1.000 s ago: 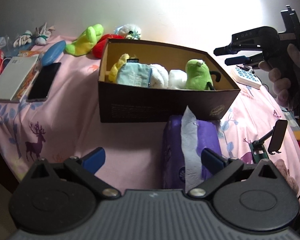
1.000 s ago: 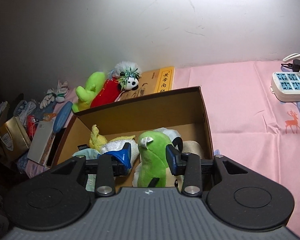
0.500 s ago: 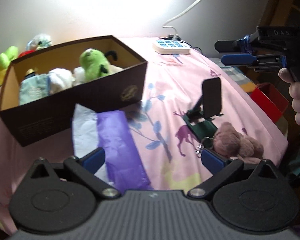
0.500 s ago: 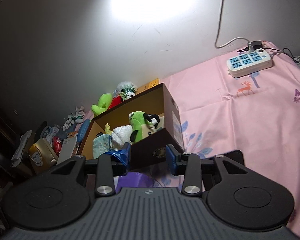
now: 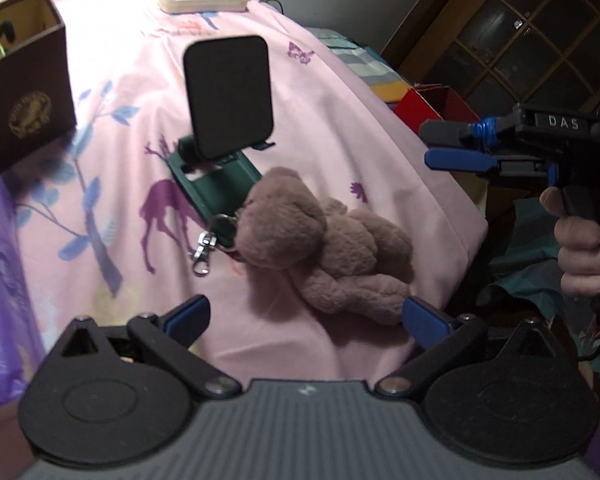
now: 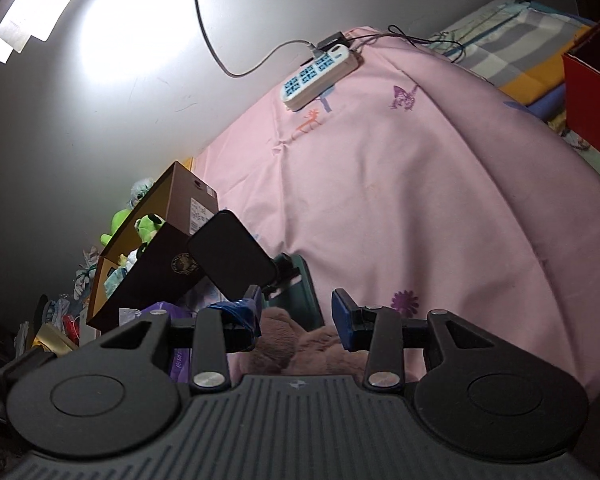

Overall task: Organize soft objects
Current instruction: 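Move the left gripper down to the brown teddy bear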

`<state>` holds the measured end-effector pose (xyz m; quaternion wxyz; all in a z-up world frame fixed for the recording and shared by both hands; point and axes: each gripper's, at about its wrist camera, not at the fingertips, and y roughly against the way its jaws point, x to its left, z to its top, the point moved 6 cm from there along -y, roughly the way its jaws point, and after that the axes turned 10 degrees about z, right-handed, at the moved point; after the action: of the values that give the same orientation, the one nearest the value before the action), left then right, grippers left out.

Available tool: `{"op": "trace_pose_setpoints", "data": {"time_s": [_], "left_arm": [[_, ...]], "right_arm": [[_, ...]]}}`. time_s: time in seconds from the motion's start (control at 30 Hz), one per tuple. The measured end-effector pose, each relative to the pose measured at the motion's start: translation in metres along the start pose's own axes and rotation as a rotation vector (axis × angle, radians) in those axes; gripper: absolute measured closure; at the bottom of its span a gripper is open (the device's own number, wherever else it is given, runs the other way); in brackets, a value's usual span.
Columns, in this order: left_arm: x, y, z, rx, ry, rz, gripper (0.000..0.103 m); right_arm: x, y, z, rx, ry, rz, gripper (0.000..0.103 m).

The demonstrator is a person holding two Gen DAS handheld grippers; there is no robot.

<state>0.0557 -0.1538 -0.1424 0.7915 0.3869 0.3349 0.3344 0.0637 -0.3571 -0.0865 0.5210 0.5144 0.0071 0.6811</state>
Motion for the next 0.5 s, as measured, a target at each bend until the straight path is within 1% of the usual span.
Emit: {"op": "trace_pose_setpoints", "data": {"time_s": [0.1,0.2,0.33,0.43,0.5], "left_arm": [[-0.012,-0.021,-0.002,0.052,0.075,-0.040,0.001],[-0.023,-0.037,-0.003,0.081,0.130,-0.067,0.001],[-0.030,-0.052,-0.003,0.087,0.181,-0.008,0.001],[-0.034,-0.060,-0.001,0.082,0.217,0.033,0.002],[-0.037,-0.063,0.001,0.080,0.232,0.061,0.009]], "right_arm": [[-0.018,0.001,-0.001,0.030,-0.020,-0.003,0.080],[-0.029,-0.001,0.000,0.056,-0.034,0.021,0.079],[-0.035,-0.005,0.002,0.100,-0.011,0.053,0.079],[-0.039,-0.013,0.001,0.154,0.006,0.091,0.079],[-0.041,-0.018,0.000,0.179,0.021,0.095,0.079]]}}
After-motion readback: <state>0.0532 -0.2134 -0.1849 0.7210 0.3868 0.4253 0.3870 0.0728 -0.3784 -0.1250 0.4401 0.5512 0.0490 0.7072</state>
